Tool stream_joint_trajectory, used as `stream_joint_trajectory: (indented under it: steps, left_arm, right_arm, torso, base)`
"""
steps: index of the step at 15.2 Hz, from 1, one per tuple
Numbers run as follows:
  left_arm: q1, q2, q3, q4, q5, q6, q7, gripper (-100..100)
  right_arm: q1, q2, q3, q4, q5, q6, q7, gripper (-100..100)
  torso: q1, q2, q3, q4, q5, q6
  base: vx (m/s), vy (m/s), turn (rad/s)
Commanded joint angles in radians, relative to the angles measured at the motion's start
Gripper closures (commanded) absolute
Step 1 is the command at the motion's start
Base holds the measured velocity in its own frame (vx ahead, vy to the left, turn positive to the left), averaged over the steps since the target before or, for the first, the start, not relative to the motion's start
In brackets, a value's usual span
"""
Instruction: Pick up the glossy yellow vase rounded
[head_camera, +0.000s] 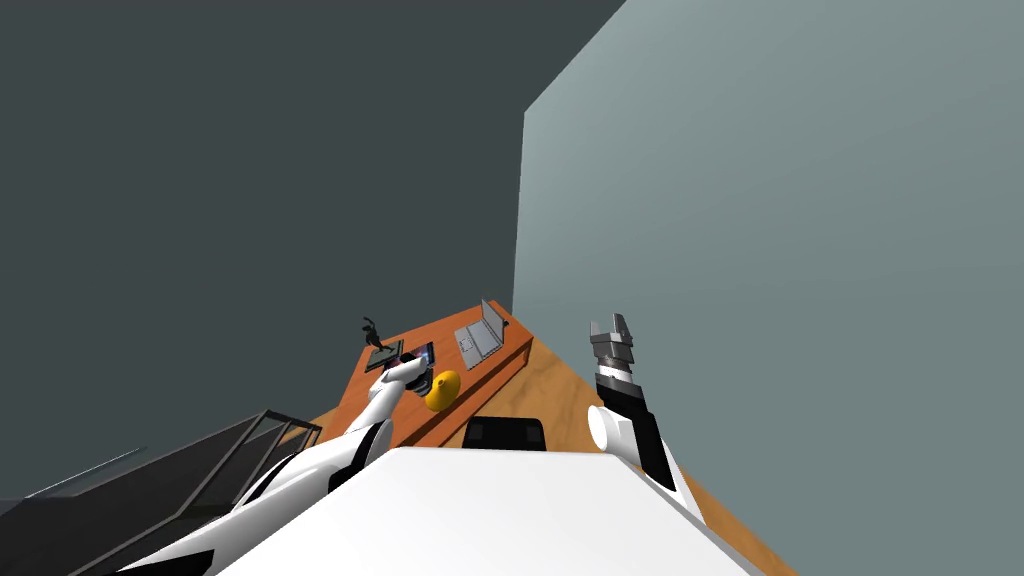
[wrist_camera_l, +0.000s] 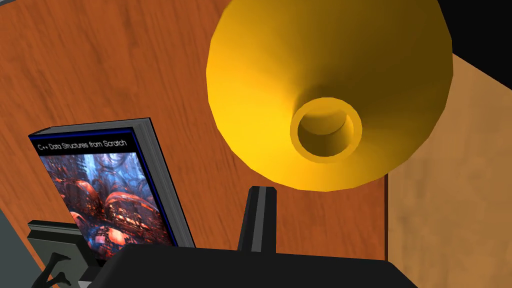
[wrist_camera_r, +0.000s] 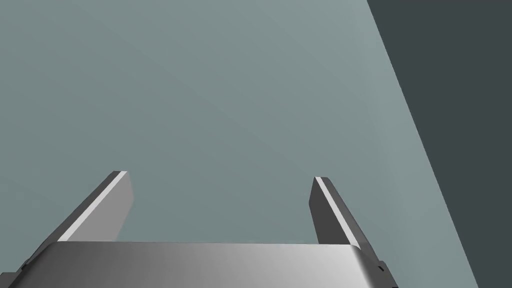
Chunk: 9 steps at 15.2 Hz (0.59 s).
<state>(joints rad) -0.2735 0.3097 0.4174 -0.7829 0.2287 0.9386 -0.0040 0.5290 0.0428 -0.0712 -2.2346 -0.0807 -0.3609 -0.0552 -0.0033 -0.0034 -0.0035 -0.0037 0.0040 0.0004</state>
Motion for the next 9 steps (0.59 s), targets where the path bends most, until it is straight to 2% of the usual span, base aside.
stream_joint_trajectory:
  steps: [1, 2, 3, 6, 7, 8, 9]
  left_arm:
    - [-0.007, -0.006, -0.008, -0.025, -0.009, 0.028, -0.005, 100]
    - [0.002, -0.005, -0.004, -0.019, -0.004, 0.015, -0.001, 100]
    - [-0.002, 0.001, -0.016, -0.024, -0.023, -0.004, -0.002, -100]
    - [-0.005, 0.008, -0.026, -0.025, -0.038, -0.026, -0.003, -100]
    - [-0.005, 0.005, -0.021, -0.022, -0.03, -0.015, -0.003, -100]
    - [0.0, -0.004, -0.028, -0.002, -0.032, -0.047, 0.0, -100]
    - [0.002, -0.007, -0.03, 0.005, -0.033, -0.057, 0.001, -100]
  right_arm:
    - [0.0, 0.0, 0.0, 0.0, 0.0, 0.0, 0.0, 0]
    - [0.0, 0.0, 0.0, 0.0, 0.0, 0.0, 0.0, 0]
    - [0.0, 0.0, 0.0, 0.0, 0.0, 0.0, 0.0, 0]
    - [0.0, 0.0, 0.0, 0.0, 0.0, 0.0, 0.0, 0]
    - [0.0, 0.0, 0.0, 0.0, 0.0, 0.0, 0.0, 0]
    - [0.0, 0.0, 0.0, 0.0, 0.0, 0.0, 0.0, 0]
    - [0.0, 0.0, 0.0, 0.0, 0.0, 0.0, 0.0, 0]
  torso:
    - [0.0, 0.0, 0.0, 0.0, 0.0, 0.0]
    - [0.0, 0.0, 0.0, 0.0, 0.0, 0.0]
    - [0.001, 0.0, 0.0, 0.0, 0.0, 0.0]
    - [-0.008, 0.005, 0.003, 0.001, -0.001, 0.001]
    - [-0.01, 0.007, 0.004, 0.001, -0.002, 0.001]
    - [-0.007, 0.006, 0.004, 0.001, -0.002, 0.001]
    - [-0.002, 0.004, 0.002, 0.001, -0.001, 0.001]
  base:
    - [0.016, -0.044, 0.154]
    - [0.009, -0.028, 0.055]
    - [-0.022, -0.091, -0.019]
    - [-0.076, -0.175, -0.008]
    - [-0.058, -0.117, 0.01]
    - [-0.001, -0.022, 0.015]
    - [0.037, 0.032, 0.006]
